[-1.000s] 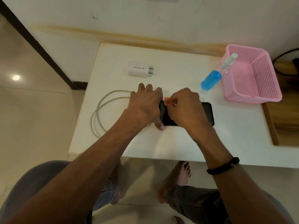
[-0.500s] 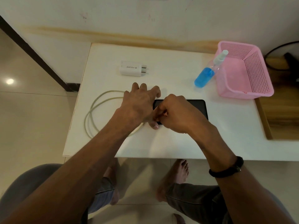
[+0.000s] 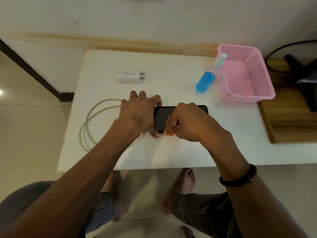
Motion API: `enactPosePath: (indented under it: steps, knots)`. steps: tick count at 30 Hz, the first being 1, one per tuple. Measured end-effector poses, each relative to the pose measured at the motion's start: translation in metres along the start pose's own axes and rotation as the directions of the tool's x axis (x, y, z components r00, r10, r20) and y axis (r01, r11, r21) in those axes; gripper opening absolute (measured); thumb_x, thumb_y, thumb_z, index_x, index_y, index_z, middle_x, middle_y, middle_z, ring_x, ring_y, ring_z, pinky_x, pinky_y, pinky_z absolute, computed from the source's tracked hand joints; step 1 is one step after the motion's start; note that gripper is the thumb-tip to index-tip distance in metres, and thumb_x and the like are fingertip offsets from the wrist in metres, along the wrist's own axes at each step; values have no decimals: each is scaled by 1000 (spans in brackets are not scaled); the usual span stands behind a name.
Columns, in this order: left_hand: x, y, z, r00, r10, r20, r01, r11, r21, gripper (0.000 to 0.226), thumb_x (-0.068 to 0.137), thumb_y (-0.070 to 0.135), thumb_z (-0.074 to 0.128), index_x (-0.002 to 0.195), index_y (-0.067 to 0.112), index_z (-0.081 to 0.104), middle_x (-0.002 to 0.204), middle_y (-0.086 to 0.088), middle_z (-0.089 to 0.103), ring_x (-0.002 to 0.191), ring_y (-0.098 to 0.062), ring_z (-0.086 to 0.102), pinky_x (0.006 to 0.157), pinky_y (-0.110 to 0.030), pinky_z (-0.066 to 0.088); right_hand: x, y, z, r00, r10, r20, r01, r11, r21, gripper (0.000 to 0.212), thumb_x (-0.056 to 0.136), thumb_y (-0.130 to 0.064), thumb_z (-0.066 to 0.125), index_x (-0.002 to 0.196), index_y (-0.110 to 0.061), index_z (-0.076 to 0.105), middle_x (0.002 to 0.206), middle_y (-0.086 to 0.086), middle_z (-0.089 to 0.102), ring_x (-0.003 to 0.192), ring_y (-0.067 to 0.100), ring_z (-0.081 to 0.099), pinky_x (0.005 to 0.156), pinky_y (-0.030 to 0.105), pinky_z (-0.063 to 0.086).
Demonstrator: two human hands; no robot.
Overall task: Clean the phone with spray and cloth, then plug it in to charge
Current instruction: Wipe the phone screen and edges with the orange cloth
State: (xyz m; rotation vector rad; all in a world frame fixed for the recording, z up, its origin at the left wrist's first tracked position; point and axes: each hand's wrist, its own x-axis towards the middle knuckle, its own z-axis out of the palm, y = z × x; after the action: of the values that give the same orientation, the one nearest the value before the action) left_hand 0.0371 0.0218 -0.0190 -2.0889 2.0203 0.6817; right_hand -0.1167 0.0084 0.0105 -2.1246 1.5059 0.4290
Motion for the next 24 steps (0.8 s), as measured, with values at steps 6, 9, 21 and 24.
enactPosePath:
  steps: [6,9,21,24]
  knots:
    - [-1,1,-3,1000,-7,17,8,1000,-12,93,59,52,94,136,37,45,124,-2,49,125,-28,41,85,-39,37,-5,24,-9,991,133,5,-133,991,7,38,89,-21,75,123,-8,64,115,13,65,93,24,61,77,30,49]
    - [-2,1,-2,1000,-2,13,2,1000,-24,92,60,50,94,136,38,44,124,-3,50,125,-28,41,86,-39,37,-4,39,-12,976,220,2,-219,976,-13,38,84,-24,80,109,-7,57,93,8,58,79,19,54,69,29,43]
    - [-1,1,-1,1000,-2,28,2,1000,-8,93,60,51,94,138,35,45,129,-4,49,127,-29,41,91,-42,42,-2,82,-17,861,491,-133,-481,871,100,42,79,-20,85,98,-9,50,90,8,53,88,25,57,78,38,51]
    - [0,1,-2,1000,-2,29,2,1000,-10,94,61,51,94,140,36,44,130,-4,48,129,-29,40,94,-43,43,-7,79,-21,858,365,-361,-335,931,146,22,82,-18,82,89,-8,65,82,6,64,75,21,64,72,32,55]
